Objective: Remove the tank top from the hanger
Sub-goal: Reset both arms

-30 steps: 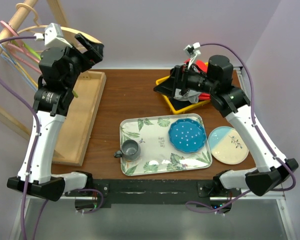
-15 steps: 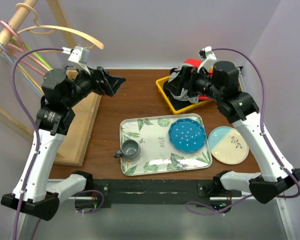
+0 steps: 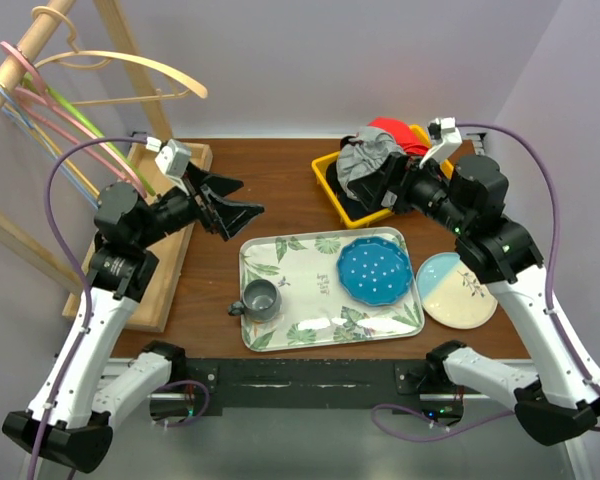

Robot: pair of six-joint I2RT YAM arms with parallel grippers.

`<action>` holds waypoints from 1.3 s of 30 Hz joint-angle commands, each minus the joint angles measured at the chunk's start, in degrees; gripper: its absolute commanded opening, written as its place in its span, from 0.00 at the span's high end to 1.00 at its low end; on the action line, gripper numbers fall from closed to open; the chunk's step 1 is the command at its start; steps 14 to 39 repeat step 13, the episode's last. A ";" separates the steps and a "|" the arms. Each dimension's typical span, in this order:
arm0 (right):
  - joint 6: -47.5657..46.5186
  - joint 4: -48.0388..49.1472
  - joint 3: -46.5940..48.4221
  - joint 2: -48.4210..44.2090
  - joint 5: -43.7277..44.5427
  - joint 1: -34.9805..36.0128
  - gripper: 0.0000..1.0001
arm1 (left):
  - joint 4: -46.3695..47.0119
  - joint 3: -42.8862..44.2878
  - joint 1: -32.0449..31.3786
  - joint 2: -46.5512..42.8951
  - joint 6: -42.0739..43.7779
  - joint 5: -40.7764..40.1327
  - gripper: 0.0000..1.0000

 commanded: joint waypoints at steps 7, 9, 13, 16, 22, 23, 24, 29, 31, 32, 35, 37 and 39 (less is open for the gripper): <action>-0.54 4.53 -2.49 -2.66 2.36 -0.13 0.01 | 7.87 -4.17 -0.09 -1.90 -2.65 2.29 0.00; -0.81 5.06 -3.02 -3.19 1.92 -0.13 0.01 | 8.49 -4.35 -0.09 -1.73 -3.27 2.90 0.00; -0.72 3.75 -2.49 -2.67 1.83 -0.22 0.01 | 9.81 -5.05 -0.09 -1.99 -3.97 3.35 0.00; -0.72 3.75 -2.49 -2.67 1.83 -0.22 0.01 | 9.81 -5.05 -0.09 -1.99 -3.97 3.35 0.00; -0.72 3.75 -2.49 -2.67 1.83 -0.22 0.01 | 9.81 -5.05 -0.09 -1.99 -3.97 3.35 0.00; -0.72 3.75 -2.49 -2.67 1.83 -0.22 0.01 | 9.81 -5.05 -0.09 -1.99 -3.97 3.35 0.00; -0.72 3.75 -2.49 -2.67 1.83 -0.22 0.01 | 9.81 -5.05 -0.09 -1.99 -3.97 3.35 0.00; -0.72 3.75 -2.49 -2.67 1.83 -0.22 0.01 | 9.81 -5.05 -0.09 -1.99 -3.97 3.35 0.00; -0.72 3.75 -2.49 -2.67 1.83 -0.22 0.01 | 9.81 -5.05 -0.09 -1.99 -3.97 3.35 0.00; -0.72 3.75 -2.49 -2.67 1.83 -0.22 0.01 | 9.81 -5.05 -0.09 -1.99 -3.97 3.35 0.00; -0.72 3.75 -2.49 -2.67 1.83 -0.22 0.01 | 9.81 -5.05 -0.09 -1.99 -3.97 3.35 0.00; -0.72 3.75 -2.49 -2.67 1.83 -0.22 0.01 | 9.81 -5.05 -0.09 -1.99 -3.97 3.35 0.00; -0.72 3.75 -2.49 -2.67 1.83 -0.22 0.01 | 9.81 -5.05 -0.09 -1.99 -3.97 3.35 0.00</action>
